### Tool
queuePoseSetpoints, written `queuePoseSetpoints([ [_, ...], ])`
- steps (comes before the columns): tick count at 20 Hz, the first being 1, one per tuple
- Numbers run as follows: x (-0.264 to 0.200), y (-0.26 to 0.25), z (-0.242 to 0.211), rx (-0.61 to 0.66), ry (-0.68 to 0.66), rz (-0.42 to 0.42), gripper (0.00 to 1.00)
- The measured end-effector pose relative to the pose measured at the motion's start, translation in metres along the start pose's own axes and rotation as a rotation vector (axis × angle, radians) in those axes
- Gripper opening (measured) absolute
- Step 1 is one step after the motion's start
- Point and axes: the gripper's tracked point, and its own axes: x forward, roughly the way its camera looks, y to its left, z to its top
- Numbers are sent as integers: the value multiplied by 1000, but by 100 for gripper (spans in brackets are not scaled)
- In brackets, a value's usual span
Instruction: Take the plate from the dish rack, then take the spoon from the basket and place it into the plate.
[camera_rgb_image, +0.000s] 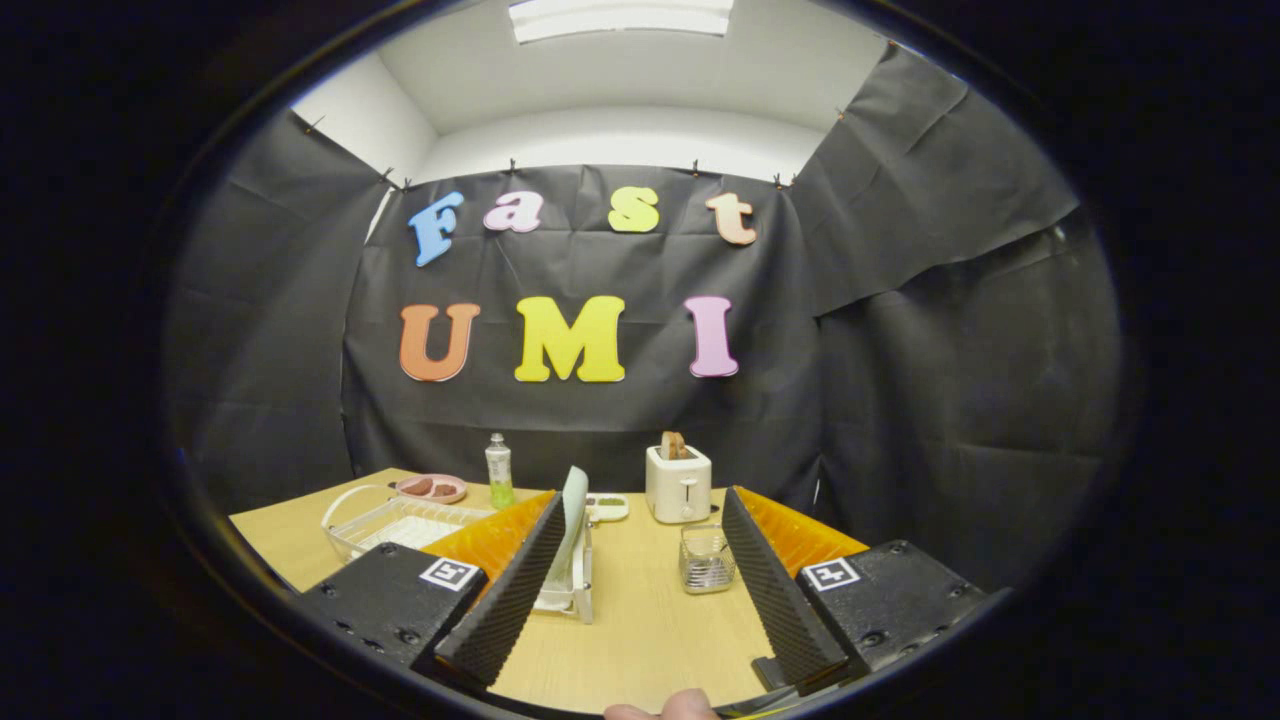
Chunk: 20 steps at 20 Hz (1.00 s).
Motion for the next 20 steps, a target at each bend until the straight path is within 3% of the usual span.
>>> queuePoseSetpoints([
  [9,24,14,32,-21,110,98,100],
  [13,46,34,36,0,246,192,100],
  [20,107,55,51,-63,452,231,100],
])
